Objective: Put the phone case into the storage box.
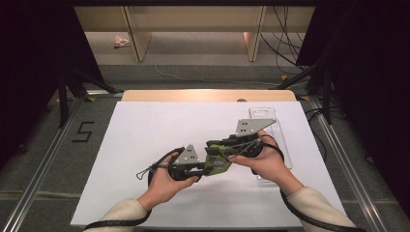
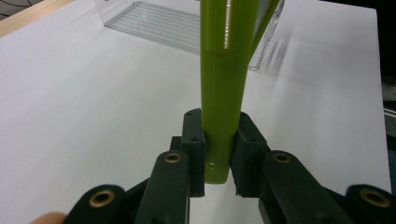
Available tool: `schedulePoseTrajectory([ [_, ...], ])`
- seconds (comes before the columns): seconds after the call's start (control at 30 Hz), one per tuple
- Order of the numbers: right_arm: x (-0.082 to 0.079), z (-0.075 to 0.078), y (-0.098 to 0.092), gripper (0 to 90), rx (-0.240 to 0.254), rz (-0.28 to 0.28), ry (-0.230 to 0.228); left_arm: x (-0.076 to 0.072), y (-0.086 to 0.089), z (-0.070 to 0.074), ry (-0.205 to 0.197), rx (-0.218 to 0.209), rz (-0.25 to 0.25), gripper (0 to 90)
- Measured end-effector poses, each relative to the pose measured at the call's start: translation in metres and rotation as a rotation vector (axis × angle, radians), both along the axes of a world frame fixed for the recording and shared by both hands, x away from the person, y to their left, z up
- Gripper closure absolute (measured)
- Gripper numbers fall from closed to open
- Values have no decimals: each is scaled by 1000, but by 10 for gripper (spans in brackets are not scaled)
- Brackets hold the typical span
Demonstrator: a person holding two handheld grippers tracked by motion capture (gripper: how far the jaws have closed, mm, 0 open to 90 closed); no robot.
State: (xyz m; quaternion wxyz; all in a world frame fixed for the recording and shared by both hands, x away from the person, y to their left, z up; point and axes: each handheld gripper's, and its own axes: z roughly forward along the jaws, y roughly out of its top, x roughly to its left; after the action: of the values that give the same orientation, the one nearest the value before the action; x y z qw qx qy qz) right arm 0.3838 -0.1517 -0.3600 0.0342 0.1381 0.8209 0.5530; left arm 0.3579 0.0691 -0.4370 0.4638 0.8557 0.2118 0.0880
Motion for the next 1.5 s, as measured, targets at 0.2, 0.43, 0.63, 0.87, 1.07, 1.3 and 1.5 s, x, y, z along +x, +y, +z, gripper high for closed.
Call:
schedulePoseTrajectory([
  [0.2, 0, 0, 0, 754, 3, 5, -6, 0, 0, 0, 5, 0, -4, 776],
  [0.43, 1, -1, -1, 672, 4, -8, -15, 0, 0, 1, 4, 0, -1, 776],
  [0.63, 3, -3, -2, 521, 7, -44, -29, 0, 1, 2, -2, 0, 9, 777],
  [0.87, 5, -7, -2, 272, -3, -119, -50, 1, 2, 4, -4, -6, 28, 777],
  [1.07, 7, -8, -4, 175, 7, -158, -49, 1, 3, 4, 0, -1, 44, 776],
  [1.3, 8, -8, -6, 148, 30, -189, -45, 3, 4, 3, 10, -14, 70, 776],
  [1.5, 9, -8, -8, 92, 50, -216, -40, 6, 7, 3, 25, -16, 107, 776],
])
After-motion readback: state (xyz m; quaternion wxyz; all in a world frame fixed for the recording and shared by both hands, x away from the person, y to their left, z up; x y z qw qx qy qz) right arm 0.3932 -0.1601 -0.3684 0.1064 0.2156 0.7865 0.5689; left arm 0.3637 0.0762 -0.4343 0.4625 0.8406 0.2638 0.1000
